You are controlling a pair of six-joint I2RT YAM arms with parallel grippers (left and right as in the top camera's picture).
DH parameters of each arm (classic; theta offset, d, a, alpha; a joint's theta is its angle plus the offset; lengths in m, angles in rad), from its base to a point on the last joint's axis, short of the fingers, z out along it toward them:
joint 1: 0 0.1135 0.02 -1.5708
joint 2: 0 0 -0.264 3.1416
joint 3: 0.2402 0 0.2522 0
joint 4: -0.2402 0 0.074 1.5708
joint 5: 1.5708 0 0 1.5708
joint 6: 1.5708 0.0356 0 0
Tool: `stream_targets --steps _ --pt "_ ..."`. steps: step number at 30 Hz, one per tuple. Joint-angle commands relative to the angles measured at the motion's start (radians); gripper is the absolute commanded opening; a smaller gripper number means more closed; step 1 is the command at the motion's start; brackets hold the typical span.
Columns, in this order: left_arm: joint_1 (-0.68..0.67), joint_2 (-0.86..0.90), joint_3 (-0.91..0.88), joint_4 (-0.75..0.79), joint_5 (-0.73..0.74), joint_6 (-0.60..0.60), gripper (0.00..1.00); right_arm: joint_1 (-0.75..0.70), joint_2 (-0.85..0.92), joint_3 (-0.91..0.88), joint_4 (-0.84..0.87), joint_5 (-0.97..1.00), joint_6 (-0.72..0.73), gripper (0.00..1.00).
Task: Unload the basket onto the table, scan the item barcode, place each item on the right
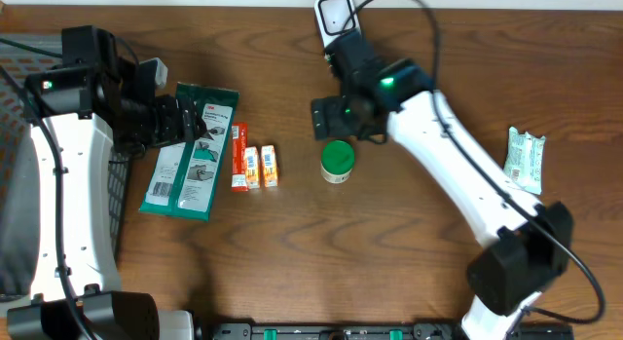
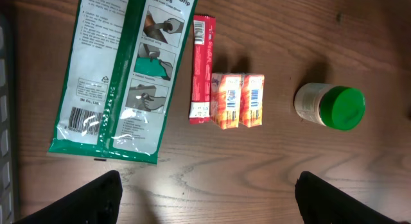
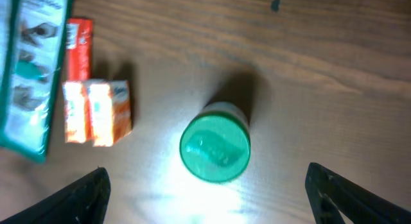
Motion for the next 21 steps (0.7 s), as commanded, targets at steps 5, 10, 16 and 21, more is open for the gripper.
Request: stream_targets --steps 5,10,16,21 --pt "0.000 -0.014 -0.003 -0.003 0.005 -0.005 0.87 0.008 0.066 -0.010 -0.048 -0.091 -0.057 0.91" --pt "0.000 -0.014 -0.003 -0.003 0.005 -0.005 0.87 0.036 0.166 -0.010 -0.043 -0.055 -0.059 0.89" --pt "0.000 -0.014 -0.003 -0.003 0.005 -0.005 0.87 0.042 0.249 -0.010 -0.044 0.026 -0.059 0.89" --pt "0.000 -0.014 -0.003 -0.003 0.005 -0.005 0.87 0.045 0.273 -0.010 -0.043 0.026 -0.059 0.79"
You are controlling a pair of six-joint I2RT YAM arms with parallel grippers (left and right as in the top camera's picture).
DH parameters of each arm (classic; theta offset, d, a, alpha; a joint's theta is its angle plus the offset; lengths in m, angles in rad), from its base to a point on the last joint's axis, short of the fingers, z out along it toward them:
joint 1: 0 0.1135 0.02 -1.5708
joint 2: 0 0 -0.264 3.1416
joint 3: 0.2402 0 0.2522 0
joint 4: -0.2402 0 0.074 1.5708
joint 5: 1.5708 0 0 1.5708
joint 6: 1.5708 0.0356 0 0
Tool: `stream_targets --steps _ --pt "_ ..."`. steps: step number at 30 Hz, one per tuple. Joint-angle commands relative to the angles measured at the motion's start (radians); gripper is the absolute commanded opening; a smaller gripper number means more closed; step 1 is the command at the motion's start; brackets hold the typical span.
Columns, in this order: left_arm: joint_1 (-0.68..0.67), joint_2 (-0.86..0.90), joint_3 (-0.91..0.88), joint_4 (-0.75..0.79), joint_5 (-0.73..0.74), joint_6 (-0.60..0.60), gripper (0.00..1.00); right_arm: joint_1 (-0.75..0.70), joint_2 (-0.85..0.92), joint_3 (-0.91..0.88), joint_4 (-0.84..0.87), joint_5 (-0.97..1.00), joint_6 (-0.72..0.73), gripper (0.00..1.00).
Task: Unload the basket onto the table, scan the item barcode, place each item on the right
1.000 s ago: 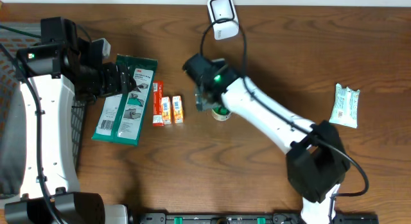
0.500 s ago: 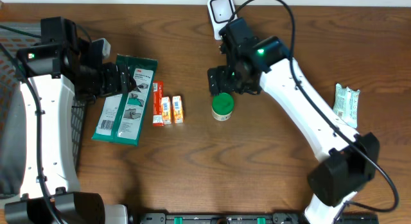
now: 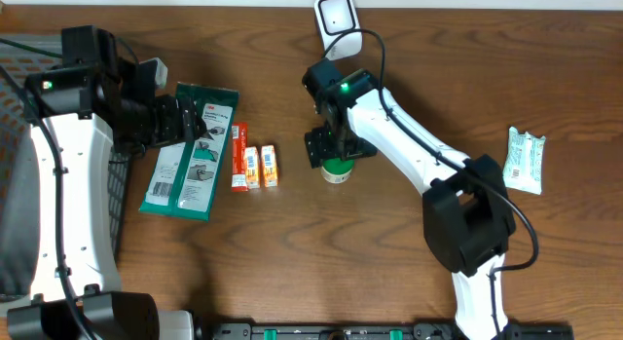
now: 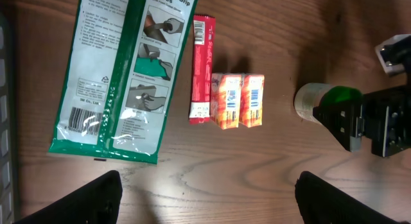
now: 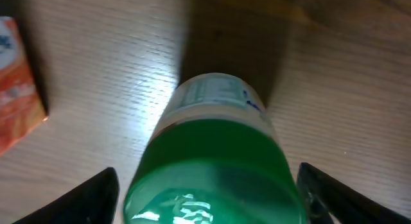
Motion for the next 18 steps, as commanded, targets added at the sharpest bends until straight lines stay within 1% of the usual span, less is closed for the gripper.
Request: stream_targets --steps 1,3,4,6,7,9,12,15,18 --pt "0.000 -0.014 -0.003 -0.004 0.005 -0.005 0.87 0.006 0.006 -0.003 -0.001 0.024 -0.008 0.75" --pt "0.000 -0.014 -0.003 -0.004 0.005 -0.005 0.87 0.010 0.006 -0.004 -0.002 0.024 -0.008 0.70" --pt "0.000 -0.014 -0.003 -0.004 0.005 -0.005 0.87 0.014 0.006 -0.007 -0.001 0.025 -0.008 0.71" --pt "0.000 -0.014 -0.003 -0.004 0.005 -0.005 0.87 0.021 0.007 -0.014 -0.001 0.032 -0.008 0.77" --pt "0.000 -0.014 -0.003 -0.004 0.005 -0.005 0.87 0.026 0.007 -0.021 0.003 0.043 -0.008 0.77" --pt "0.000 -0.014 -0.003 -0.004 0.005 -0.005 0.87 0.032 0.007 -0.032 0.011 0.067 -0.008 0.73" --pt "0.000 -0.014 -0.003 -0.004 0.005 -0.005 0.87 0.039 0.007 -0.049 0.030 0.080 -0.008 0.73" --pt "0.000 -0.014 -0.003 -0.004 0.005 -0.005 0.87 0.041 0.007 -0.057 0.037 0.080 -0.008 0.66" --pt "0.000 -0.014 -0.003 -0.004 0.005 -0.005 0.87 0.041 0.007 -0.070 0.041 0.081 -0.008 0.70"
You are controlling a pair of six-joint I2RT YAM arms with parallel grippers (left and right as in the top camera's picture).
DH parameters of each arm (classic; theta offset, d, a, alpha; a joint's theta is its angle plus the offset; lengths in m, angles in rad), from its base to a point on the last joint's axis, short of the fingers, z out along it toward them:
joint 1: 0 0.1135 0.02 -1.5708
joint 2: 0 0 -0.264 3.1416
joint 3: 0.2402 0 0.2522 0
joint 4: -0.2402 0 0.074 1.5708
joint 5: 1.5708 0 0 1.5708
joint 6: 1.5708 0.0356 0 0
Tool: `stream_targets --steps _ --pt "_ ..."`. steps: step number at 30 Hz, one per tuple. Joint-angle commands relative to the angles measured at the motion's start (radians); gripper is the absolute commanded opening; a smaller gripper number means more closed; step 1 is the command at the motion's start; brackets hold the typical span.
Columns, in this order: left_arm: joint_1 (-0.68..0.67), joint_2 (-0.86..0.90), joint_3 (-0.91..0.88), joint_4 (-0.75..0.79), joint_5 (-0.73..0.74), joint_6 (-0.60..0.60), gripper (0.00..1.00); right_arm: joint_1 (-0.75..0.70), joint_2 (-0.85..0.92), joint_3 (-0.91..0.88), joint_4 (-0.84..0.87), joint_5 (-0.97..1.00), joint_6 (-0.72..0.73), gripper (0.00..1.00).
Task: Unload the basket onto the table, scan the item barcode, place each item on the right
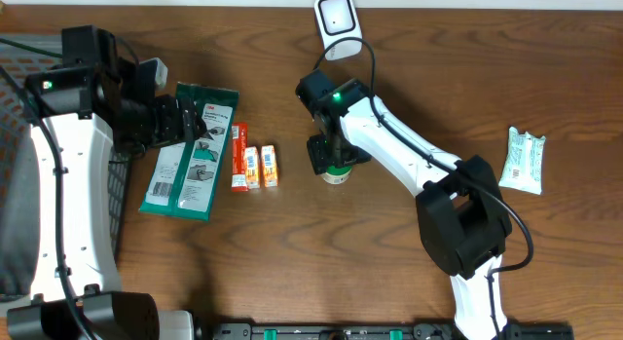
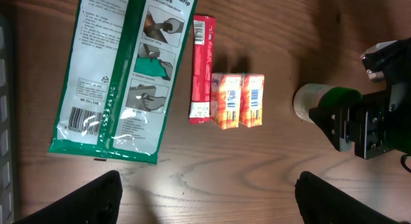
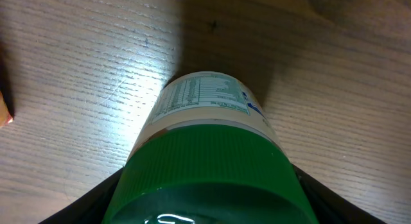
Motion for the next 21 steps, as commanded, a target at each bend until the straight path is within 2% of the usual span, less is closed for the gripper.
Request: stream_targets --steps 1,8,16,21 --pt "0.000 -0.014 -0.003 -0.003 0.005 -0.005 0.87 0.010 0.005 -0.025 0.009 0.018 -0.005 0.70" --pt "0.000 -0.014 -0.003 -0.003 0.005 -0.005 0.87 0.010 0.006 -0.039 0.038 0.021 -0.005 0.69" --pt "0.000 -0.014 -0.003 -0.003 0.005 -0.005 0.87 0.010 0.006 -0.060 0.066 0.020 -0.005 0.72" --pt "0.000 -0.014 -0.003 -0.003 0.005 -0.005 0.87 0.010 0.006 -0.063 0.071 0.020 -0.005 0.70"
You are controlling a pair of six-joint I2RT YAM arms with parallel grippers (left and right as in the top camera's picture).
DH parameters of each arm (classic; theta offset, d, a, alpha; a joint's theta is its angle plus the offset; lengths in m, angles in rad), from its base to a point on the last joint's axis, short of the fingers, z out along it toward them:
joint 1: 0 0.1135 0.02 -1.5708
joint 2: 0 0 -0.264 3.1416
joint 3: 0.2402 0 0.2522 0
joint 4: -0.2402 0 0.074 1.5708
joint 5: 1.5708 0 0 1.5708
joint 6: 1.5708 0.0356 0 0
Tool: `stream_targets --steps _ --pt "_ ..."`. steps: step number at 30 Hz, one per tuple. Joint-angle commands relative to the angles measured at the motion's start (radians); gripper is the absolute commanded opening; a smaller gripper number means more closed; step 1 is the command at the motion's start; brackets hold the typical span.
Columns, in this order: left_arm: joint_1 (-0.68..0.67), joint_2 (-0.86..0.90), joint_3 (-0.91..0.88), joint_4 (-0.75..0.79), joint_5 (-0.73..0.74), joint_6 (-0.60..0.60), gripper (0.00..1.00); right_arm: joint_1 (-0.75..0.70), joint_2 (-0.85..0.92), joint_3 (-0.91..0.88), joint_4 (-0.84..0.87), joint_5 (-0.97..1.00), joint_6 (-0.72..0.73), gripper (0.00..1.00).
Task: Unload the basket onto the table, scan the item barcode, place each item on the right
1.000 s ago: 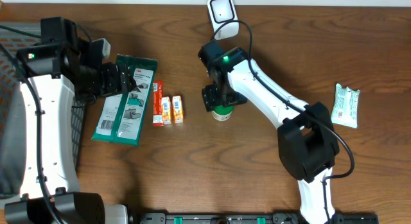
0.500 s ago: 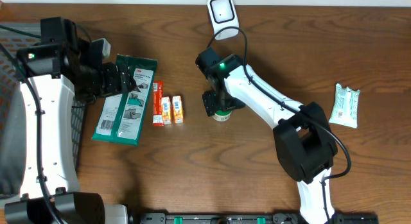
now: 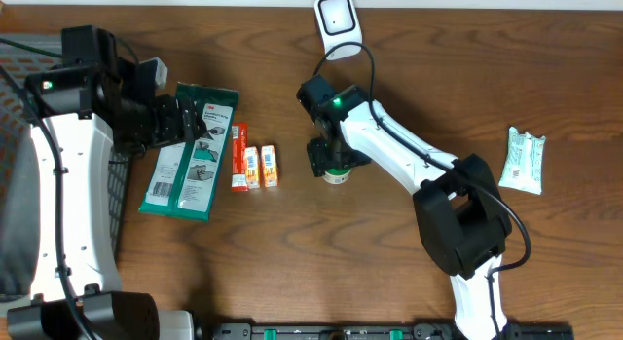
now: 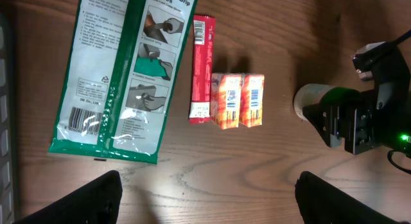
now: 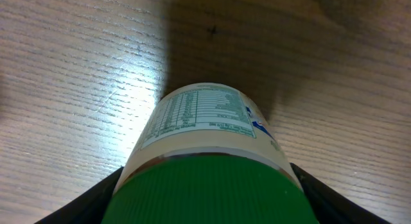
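Note:
A pale bottle with a green cap (image 5: 204, 121) stands upright on the wooden table (image 3: 389, 262), mid-table in the overhead view (image 3: 337, 175) and at the right of the left wrist view (image 4: 307, 99). My right gripper (image 5: 205, 198) is down over it from above, its two black fingers (image 5: 96, 195) pressed against the cap's sides. A white scanner (image 3: 336, 16) stands at the table's far edge, behind the bottle. My left gripper (image 4: 205, 198) hangs open and empty over the left of the table.
A green glove pack (image 3: 190, 150) lies at the left, with a red stick pack (image 3: 238, 157) and two orange boxes (image 3: 260, 168) beside it. A white and green packet (image 3: 526, 158) lies at the far right. A grey basket (image 3: 12, 135) sits off the left edge.
My right gripper sits slightly lower over the bottle, and its fingers have come in against the cap. The bottle still stands in place. The left arm has not moved.
My right gripper hung open well above the standing bottle. Then it was down close around the cap, lower again at the following moment, and now its fingers grip the cap. The left arm and the other items stayed put throughout.

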Motion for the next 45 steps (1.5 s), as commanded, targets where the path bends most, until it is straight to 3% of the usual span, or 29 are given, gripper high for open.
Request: stream_targets --steps 1,14,25,27,29,32,34,36,39,41,45 --pt "0.000 -0.014 -0.003 -0.003 0.005 -0.005 0.87 0.010 0.006 -0.008 0.000 0.013 -0.005 0.68" --pt "0.000 -0.014 -0.003 -0.003 0.005 -0.005 0.87 0.016 0.006 -0.013 0.001 0.013 -0.005 0.72" --pt "0.000 -0.014 -0.003 -0.003 0.005 -0.005 0.87 0.016 0.006 -0.018 -0.003 0.013 -0.005 0.64" --pt "0.000 -0.014 -0.003 -0.003 0.005 -0.005 0.87 0.016 0.006 -0.018 -0.013 0.013 -0.005 0.72" --pt "0.000 -0.014 -0.003 -0.003 0.005 -0.005 0.87 0.016 0.006 -0.020 -0.013 0.013 -0.005 0.74" --pt "0.000 -0.014 -0.003 -0.003 0.005 -0.005 0.87 0.016 0.006 -0.032 0.016 0.013 -0.005 0.70" --pt "0.000 -0.014 -0.003 -0.003 0.005 -0.005 0.87 0.016 0.006 -0.041 0.029 0.013 -0.004 0.61" --pt "0.000 -0.014 -0.003 -0.003 0.005 -0.005 0.87 0.016 0.006 -0.043 0.031 0.013 -0.005 0.58" --pt "0.000 -0.014 -0.003 -0.003 0.005 -0.005 0.87 0.016 0.006 -0.043 0.033 0.013 -0.005 0.60" --pt "0.000 -0.014 -0.003 -0.003 0.005 -0.005 0.87 0.016 0.006 -0.043 0.027 0.013 -0.005 0.67" --pt "0.000 -0.014 -0.003 -0.003 0.005 -0.005 0.87 0.020 0.006 -0.045 0.025 0.013 -0.004 0.68"
